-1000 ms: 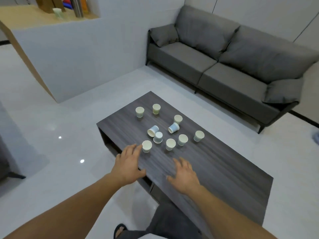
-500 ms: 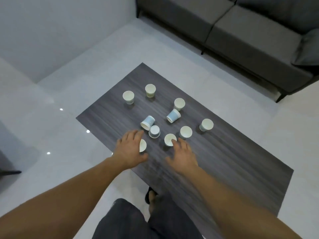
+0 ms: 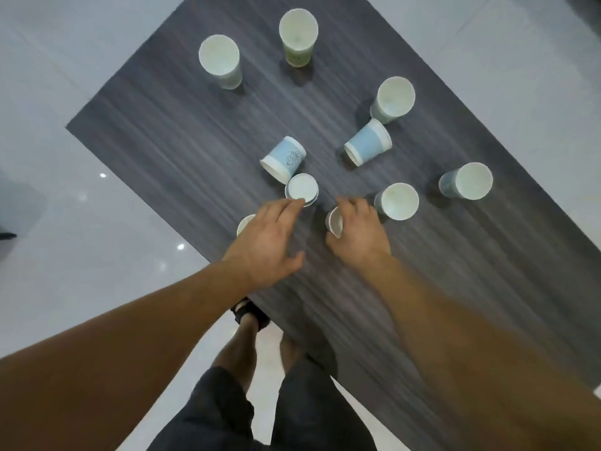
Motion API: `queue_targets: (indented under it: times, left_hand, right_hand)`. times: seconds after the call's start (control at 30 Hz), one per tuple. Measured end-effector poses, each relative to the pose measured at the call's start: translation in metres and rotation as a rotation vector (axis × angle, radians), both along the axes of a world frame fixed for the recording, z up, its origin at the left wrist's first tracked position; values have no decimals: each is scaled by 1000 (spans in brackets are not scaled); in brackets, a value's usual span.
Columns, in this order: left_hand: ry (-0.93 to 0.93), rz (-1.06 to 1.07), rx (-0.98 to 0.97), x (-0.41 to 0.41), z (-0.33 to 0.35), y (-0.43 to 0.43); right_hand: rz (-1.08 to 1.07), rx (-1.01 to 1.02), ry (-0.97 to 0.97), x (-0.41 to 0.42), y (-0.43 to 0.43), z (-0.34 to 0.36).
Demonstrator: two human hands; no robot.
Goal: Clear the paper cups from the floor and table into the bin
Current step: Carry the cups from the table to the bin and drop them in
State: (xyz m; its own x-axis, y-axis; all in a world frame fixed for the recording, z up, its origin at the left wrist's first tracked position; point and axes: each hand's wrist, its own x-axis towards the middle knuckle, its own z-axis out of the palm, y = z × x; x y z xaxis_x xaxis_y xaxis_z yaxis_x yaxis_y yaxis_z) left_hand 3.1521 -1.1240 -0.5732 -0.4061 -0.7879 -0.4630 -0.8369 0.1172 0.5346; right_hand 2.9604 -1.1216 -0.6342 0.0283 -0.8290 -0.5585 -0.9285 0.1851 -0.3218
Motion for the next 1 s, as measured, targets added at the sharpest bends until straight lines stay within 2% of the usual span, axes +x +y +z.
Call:
queue_targets:
  times: [0.07, 0.13, 0.2, 0.27, 0.37, 0.43, 0.53, 0.63, 0.73, 0.87, 1.0]
  left_hand:
    - [31, -18, 36, -8, -5, -3]
    - [63, -17, 74, -18, -9, -9]
    - [92, -15, 94, -28, -12, -18]
    - [106, -31, 97, -35, -15, -27]
    - [99, -65, 34, -44, -19, -35]
    - [82, -51, 2, -46, -22, -36]
    - [60, 15, 55, -43, -26, -34]
    - [108, 67, 28, -38, -24, -29]
    - [156, 141, -60, -36, -12, -27]
    - [155, 186, -74, -28, 7, -21]
    - [157, 271, -26, -11, 34, -6]
  right_hand:
    - [-258, -45, -179, 1, 2, 7]
    - [-402, -41, -382, 2, 4, 23]
    - [-426, -14, -504, 0, 6, 39]
    - [-416, 15, -540, -6, 4, 48]
    - [-437, 66, -665, -22, -4, 51]
    - [-402, -31, -599, -36, -11, 49]
    - [-308, -296, -191, -66, -25, 29]
    - [-147, -81, 60, -84, -26, 5]
    - [-135, 33, 46, -85, -20, -8]
    - [-201, -67, -6, -67, -15, 4]
    - [-134, -104, -54, -40, -3, 41]
